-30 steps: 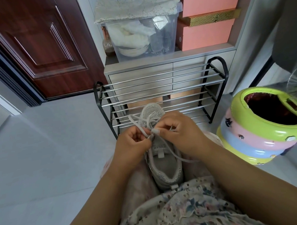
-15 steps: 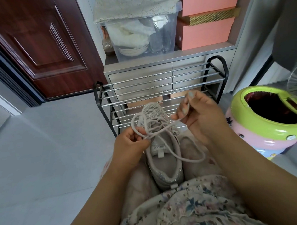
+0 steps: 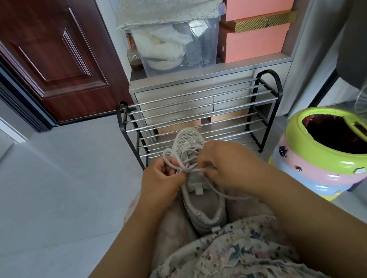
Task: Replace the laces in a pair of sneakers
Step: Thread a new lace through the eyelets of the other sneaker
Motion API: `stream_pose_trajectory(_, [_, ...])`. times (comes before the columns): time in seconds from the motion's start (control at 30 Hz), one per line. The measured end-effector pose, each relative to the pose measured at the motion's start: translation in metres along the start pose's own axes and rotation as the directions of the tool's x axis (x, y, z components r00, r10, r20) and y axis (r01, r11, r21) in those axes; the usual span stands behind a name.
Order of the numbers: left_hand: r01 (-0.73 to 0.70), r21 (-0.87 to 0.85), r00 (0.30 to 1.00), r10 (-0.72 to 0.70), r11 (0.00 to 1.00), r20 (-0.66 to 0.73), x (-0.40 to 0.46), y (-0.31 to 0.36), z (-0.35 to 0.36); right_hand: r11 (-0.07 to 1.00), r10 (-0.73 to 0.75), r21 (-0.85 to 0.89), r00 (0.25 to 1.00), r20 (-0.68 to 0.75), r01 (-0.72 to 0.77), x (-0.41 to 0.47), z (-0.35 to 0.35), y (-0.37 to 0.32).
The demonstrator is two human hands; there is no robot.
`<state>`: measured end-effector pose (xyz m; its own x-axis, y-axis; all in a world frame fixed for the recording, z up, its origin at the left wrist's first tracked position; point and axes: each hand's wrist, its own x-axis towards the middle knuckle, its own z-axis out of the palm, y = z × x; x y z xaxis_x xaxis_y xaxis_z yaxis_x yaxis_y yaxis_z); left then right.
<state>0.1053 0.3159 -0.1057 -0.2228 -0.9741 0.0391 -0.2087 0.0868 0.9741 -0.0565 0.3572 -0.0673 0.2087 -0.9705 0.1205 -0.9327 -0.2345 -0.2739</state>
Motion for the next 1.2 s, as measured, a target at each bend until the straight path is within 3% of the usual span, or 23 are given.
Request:
stream_pose_trajectory(0.07, [0.001,0.000,1.000,-0.001,1.000,0.009,0.000,0.001,-0.001,0.958,0.048,0.284,0.999,0.004,-0.047,-0.001,-0.007,0.012])
stream_pose_trajectory(0.17, [0.018,-0.012,1.000,-0.018,1.000,0.014,0.002,-0.002,-0.001,0.759,0.156,0.646,0.985,-0.072,-0.073,-0.005,-0.009,0.026])
stream_pose_trajectory(0.27, [0.014,-0.018,1.000,-0.014,1.000,0.016,0.003,-0.003,0.000,0.557,0.205,0.828,0.976,-0.069,-0.059,-0.003,0.001,0.022])
stream_pose_trajectory(0.33, [0.007,-0.017,1.000,-0.007,1.000,0.018,0.002,-0.003,0.000,0.331,0.223,0.943,0.974,-0.037,-0.040,-0.001,0.007,0.015])
stream_pose_trajectory(0.43, [0.003,-0.012,1.000,-0.003,1.000,0.014,0.003,-0.004,-0.002,0.020,0.289,1.000,0.957,-0.010,0.005,0.000,0.003,0.014])
stream_pose_trajectory(0.5, [0.013,-0.015,1.000,-0.013,1.000,-0.006,0.004,-0.005,-0.003,-0.103,0.381,0.993,0.924,-0.018,0.062,0.000,-0.003,0.021])
stream_pose_trajectory(0.57, [0.028,-0.027,0.999,-0.028,0.999,-0.021,0.005,-0.007,-0.004,-0.093,0.436,0.991,0.899,-0.045,0.094,-0.001,-0.009,0.028])
stream_pose_trajectory(0.63, [0.036,-0.041,0.999,-0.037,0.998,-0.024,0.005,-0.008,-0.003,-0.024,0.392,0.999,0.919,-0.032,0.045,-0.004,-0.012,0.031])
stream_pose_trajectory(0.73, [0.042,-0.065,0.999,-0.042,0.997,-0.007,0.007,-0.008,-0.002,0.078,0.037,0.988,0.990,0.133,-0.135,-0.011,-0.008,0.032])
stream_pose_trajectory(0.8, [0.037,-0.071,0.999,-0.037,0.997,-0.003,0.007,-0.008,-0.003,0.134,-0.187,0.960,0.945,0.267,-0.244,-0.014,-0.008,0.033])
stream_pose_trajectory(0.87, [0.032,-0.068,0.999,-0.032,0.997,-0.001,0.007,-0.008,-0.005,0.157,-0.261,0.946,0.912,0.316,-0.283,-0.016,-0.011,0.038])
stream_pose_trajectory(1.0, [0.020,-0.059,0.999,-0.018,0.998,0.040,0.005,-0.008,-0.005,0.215,-0.259,0.914,0.882,0.393,-0.344,-0.017,-0.016,0.043])
stream_pose_trajectory(1.1, [0.010,-0.060,0.999,-0.007,0.998,0.054,0.005,-0.009,-0.006,0.448,-0.155,0.826,0.879,0.450,-0.343,-0.018,-0.017,0.036])
stream_pose_trajectory(1.2, [0.008,-0.064,0.998,-0.004,0.998,0.057,0.005,-0.009,-0.006,0.642,-0.035,0.715,0.921,0.388,-0.276,-0.017,-0.023,0.027])
